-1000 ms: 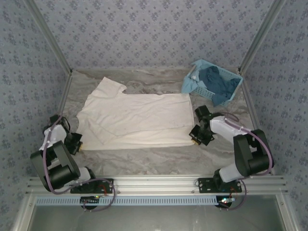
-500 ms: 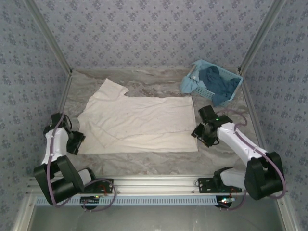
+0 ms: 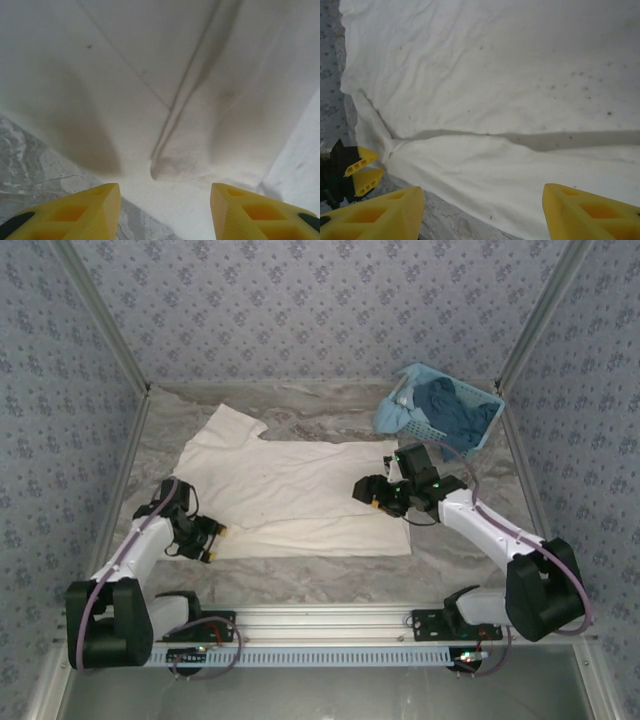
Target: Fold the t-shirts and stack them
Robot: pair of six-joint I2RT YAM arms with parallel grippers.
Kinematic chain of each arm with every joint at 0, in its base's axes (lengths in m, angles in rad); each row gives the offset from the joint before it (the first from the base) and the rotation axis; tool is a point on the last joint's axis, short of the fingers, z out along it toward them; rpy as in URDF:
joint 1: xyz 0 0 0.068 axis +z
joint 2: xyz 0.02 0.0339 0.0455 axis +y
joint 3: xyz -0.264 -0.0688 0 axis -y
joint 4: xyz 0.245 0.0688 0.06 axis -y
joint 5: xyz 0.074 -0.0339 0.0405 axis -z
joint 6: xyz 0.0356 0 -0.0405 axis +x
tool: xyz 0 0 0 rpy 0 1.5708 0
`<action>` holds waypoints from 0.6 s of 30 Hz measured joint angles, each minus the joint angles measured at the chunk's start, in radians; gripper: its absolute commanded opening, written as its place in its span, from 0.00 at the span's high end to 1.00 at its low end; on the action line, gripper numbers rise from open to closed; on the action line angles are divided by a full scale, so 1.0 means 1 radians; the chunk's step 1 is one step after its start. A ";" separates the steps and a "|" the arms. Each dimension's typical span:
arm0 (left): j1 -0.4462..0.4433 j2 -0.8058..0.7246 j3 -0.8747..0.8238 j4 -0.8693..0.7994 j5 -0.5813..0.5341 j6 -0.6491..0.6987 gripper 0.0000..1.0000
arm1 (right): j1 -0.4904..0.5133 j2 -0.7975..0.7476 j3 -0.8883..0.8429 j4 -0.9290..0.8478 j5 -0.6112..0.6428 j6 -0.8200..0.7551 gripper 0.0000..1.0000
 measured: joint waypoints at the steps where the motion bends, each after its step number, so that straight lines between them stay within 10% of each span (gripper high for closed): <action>1: 0.000 0.006 -0.001 0.005 0.000 -0.007 0.56 | 0.000 0.005 0.000 0.006 -0.007 -0.002 0.35; 11: -0.014 0.114 0.037 0.083 -0.003 -0.027 1.00 | 0.000 0.033 0.002 0.050 -0.034 -0.003 0.40; 18: -0.053 0.218 0.180 0.069 -0.018 0.021 1.00 | 0.000 0.037 0.003 0.051 -0.033 0.006 0.46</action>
